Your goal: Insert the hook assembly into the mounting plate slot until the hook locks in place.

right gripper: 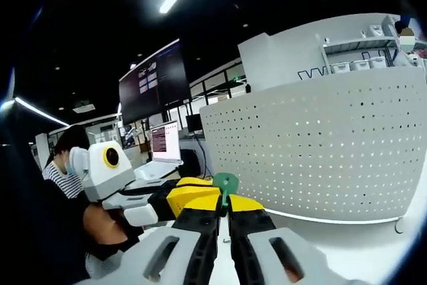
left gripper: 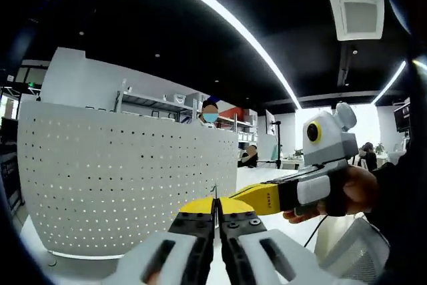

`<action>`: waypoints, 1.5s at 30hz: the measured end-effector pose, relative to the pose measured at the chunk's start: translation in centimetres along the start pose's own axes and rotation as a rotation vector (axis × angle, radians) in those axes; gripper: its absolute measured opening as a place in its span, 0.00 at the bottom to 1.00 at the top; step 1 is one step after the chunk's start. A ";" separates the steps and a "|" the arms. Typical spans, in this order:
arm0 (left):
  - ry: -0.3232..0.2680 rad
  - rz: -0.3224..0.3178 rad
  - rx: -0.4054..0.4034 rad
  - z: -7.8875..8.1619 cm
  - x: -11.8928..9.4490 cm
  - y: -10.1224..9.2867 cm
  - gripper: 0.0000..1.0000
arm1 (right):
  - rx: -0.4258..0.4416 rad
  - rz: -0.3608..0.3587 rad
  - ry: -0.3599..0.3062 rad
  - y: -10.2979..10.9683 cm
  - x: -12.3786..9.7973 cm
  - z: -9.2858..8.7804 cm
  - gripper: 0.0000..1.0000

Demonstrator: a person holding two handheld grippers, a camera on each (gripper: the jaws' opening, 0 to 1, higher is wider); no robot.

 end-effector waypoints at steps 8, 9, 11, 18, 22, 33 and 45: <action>0.013 -0.022 -0.004 -0.3 -0.1 -0.2 0.01 | -0.025 0.000 0.006 -0.2 -0.2 -0.1 0.01; 0.016 -0.024 -0.004 -0.3 -0.1 -0.2 0.01 | -0.029 0.001 0.008 -0.2 -0.2 -0.1 0.01; 0.024 -0.027 -0.002 -0.4 -0.1 -0.2 0.01 | -0.035 0.000 0.015 -0.2 -0.2 -0.2 0.01; 0.040 -0.027 -0.009 -0.4 -0.2 -0.1 0.04 | -0.035 -0.001 0.018 -0.1 -0.2 -0.2 0.01; 0.044 -0.024 -0.034 -0.3 -0.4 0.2 0.14 | -0.039 -0.009 0.012 -0.3 -0.2 0.0 0.01; 0.089 -0.034 -0.009 -0.8 -1.3 0.3 0.32 | -0.056 -0.042 0.012 -1.2 -0.5 0.2 0.01; 0.137 0.025 0.073 -1.1 -2.9 1.2 0.65 | -0.075 -0.068 0.007 -1.8 -0.5 0.6 0.01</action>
Point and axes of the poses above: the point that each gripper's makers call its tool centre point, and the gripper's own axes: x roughly forward along the fingers, y roughly to its left, z roughly out of its top, the point moved 2 cm from there along -x, roughly backward along the fingers, and after that the axes turned 13 degrees about -y, right-handed, at the moved point
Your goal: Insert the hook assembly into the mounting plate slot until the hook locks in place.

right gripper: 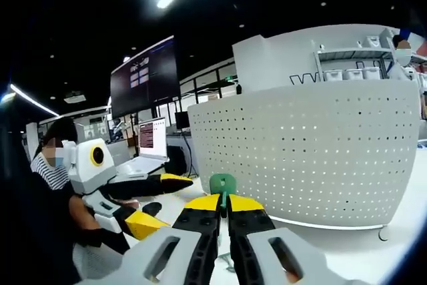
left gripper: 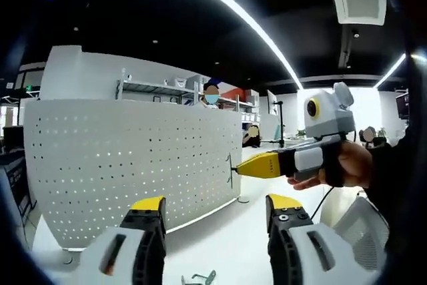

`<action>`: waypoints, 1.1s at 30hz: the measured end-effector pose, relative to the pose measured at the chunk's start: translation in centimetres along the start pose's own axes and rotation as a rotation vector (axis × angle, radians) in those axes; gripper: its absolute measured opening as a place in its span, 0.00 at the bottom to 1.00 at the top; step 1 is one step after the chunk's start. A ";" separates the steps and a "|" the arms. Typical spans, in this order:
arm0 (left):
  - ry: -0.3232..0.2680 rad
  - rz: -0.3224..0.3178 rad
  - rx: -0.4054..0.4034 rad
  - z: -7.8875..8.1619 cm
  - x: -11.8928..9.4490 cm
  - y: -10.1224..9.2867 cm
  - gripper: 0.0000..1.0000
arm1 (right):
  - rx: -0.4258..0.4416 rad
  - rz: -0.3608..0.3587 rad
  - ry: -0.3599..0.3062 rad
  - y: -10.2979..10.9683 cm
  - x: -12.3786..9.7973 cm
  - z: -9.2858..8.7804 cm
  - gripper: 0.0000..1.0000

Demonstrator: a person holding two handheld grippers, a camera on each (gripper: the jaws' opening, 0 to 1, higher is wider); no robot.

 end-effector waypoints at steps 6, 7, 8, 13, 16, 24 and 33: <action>0.015 0.041 0.021 -0.5 -1.2 0.3 0.77 | -0.034 -0.020 -0.002 -0.4 0.2 0.2 0.01; 0.020 0.048 0.029 -0.7 -1.5 0.4 0.78 | -0.036 -0.025 -0.001 -0.5 0.2 0.2 0.01; 0.025 0.052 0.034 -0.9 -1.7 0.4 0.79 | -0.040 -0.031 0.000 -0.7 0.3 0.1 0.01; 0.057 0.064 0.033 -2.5 -2.5 0.6 0.80 | -0.068 -0.072 -0.006 -2.0 0.8 0.5 0.01; 0.064 0.069 0.025 -3.1 -2.6 0.5 0.80 | -0.075 -0.094 -0.020 -2.9 1.3 1.2 0.01; 0.108 0.055 0.044 -4.6 -2.6 0.0 0.78 | -0.099 -0.144 -0.070 -5.1 3.2 3.3 0.01; 0.122 0.051 0.043 -5.2 -2.7 0.0 0.76 | -0.128 -0.166 -0.118 -6.4 5.5 5.7 0.01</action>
Point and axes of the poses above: the point that each gripper's makers call its tool centre point, and the gripper's own axes: x roughly forward along the fingers, y roughly to its left, z roughly out of its top, the point moved 2 cm from there along -x, roughly backward along the fingers, and after that the axes turned 13 degrees about -y, right-handed, at the moved point
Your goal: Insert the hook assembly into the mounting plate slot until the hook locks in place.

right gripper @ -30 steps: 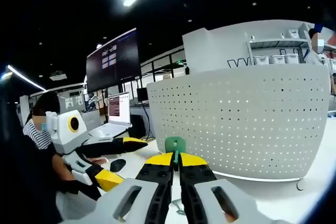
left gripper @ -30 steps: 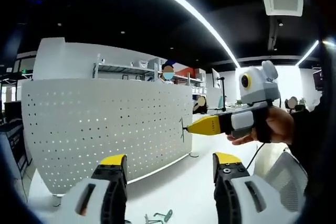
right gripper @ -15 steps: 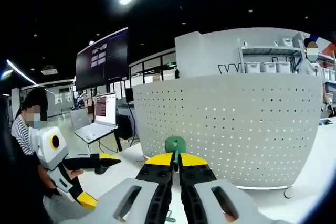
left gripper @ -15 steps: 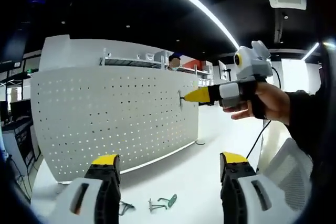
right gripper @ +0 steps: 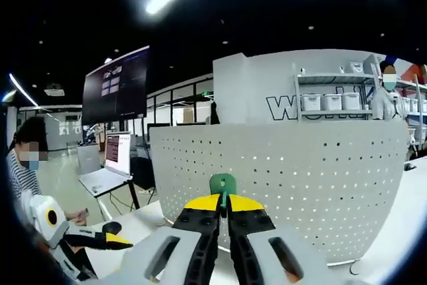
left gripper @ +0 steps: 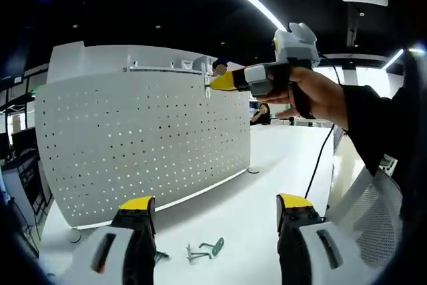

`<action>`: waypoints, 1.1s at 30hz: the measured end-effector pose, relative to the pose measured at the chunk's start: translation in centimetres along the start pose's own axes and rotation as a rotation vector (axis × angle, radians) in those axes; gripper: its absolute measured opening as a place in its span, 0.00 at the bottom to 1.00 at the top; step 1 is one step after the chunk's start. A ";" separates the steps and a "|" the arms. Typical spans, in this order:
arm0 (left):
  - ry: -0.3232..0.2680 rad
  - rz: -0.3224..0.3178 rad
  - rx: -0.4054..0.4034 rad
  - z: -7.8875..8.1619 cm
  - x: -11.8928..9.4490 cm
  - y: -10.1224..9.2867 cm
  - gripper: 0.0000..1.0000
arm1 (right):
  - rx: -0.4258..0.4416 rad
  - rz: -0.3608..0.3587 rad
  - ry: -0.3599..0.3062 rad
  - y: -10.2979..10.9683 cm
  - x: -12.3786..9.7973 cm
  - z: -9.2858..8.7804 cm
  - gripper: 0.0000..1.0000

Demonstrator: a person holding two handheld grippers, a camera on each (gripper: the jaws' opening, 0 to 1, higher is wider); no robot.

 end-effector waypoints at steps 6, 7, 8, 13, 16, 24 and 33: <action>0.022 -0.041 0.037 -0.5 0.2 -1.1 0.75 | -0.020 -0.039 -0.030 -1.5 1.9 1.1 0.01; 0.024 -0.045 0.040 -0.6 0.3 -1.2 0.75 | -0.021 -0.043 -0.033 -1.7 2.2 1.2 0.01; 0.025 -0.049 0.041 -0.6 0.3 -1.3 0.75 | -0.024 -0.049 -0.036 -2.0 2.5 1.3 0.01; 0.033 -0.059 0.052 -0.8 0.3 -1.4 0.75 | -0.048 -0.083 -0.048 -3.5 4.1 1.7 0.01; 0.038 -0.061 0.049 -0.9 0.3 -1.3 0.75 | -0.068 -0.105 -0.055 -4.3 5.0 1.9 0.01; 0.042 -0.069 0.041 -1.0 0.3 -1.4 0.74 | -0.064 -0.174 -0.065 -6.1 7.0 1.7 0.01; 0.045 -0.075 0.029 -1.2 0.4 -1.3 0.74 | -0.065 -0.216 -0.036 -7.4 8.5 0.7 0.01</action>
Point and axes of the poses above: the point that each gripper's makers call its tool centre point, and the gripper's own axes: x roughly forward along the fingers, y roughly to its left, z roughly out of its top, the point moved 2 cm from there along -x, roughly backward along the fingers, and after that the axes turned 13 degrees about -y, right-handed, at the moved point
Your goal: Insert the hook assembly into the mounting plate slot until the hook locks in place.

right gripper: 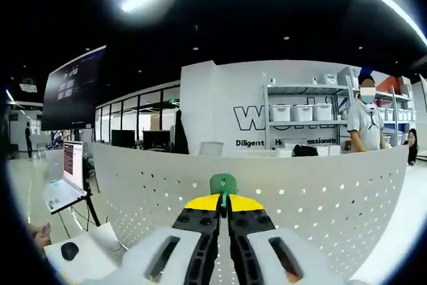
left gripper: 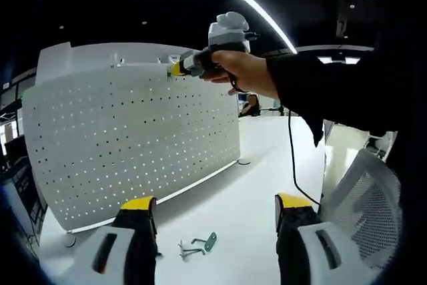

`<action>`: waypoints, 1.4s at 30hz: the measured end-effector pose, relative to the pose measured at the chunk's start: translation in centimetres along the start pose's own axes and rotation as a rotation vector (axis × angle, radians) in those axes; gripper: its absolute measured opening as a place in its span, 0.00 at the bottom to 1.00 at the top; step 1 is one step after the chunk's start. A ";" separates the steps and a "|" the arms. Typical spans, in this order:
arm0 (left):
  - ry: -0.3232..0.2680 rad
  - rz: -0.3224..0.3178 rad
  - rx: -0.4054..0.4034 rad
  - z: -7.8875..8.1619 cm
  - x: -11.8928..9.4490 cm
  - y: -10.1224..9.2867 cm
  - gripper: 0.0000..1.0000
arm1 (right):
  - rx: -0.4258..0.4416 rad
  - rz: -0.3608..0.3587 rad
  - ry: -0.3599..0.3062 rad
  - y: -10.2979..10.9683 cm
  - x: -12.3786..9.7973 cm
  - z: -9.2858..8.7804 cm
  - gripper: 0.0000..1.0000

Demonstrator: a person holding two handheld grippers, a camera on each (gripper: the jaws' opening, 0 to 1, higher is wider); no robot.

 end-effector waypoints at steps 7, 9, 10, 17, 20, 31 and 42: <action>0.003 -0.003 -0.009 -0.1 0.0 0.0 0.73 | 0.006 -0.023 0.014 -0.5 0.2 -0.9 0.01; 0.004 -0.003 -0.012 -0.1 0.0 0.0 0.73 | 0.008 -0.028 0.010 -0.6 0.3 -1.0 0.01; 0.004 -0.003 -0.014 -0.2 0.0 0.0 0.73 | 0.009 -0.030 0.010 -0.6 0.3 -1.0 0.01; 0.009 -0.008 -0.020 -0.3 0.0 -0.1 0.72 | 0.024 -0.043 0.013 -0.9 0.5 -1.7 0.01; 0.009 -0.006 -0.026 -0.3 0.0 0.0 0.72 | 0.029 -0.047 0.006 -0.9 0.6 -1.8 0.01; 0.013 -0.007 -0.037 -0.5 0.0 0.1 0.71 | 0.005 -0.065 -0.016 -1.0 1.0 -1.9 0.01; 0.012 0.003 -0.046 -0.5 -0.1 0.4 0.71 | -0.134 -0.081 0.000 -0.9 1.8 -2.4 0.01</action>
Point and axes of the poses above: the point that each gripper's makers call its tool centre point, and the gripper's own axes: x roughly forward along the fingers, y roughly to its left, z roughly out of its top, the point moved 2 cm from there along -x, roughly backward along the fingers, and after that the axes turned 13 degrees about -y, right-handed, at the moved point
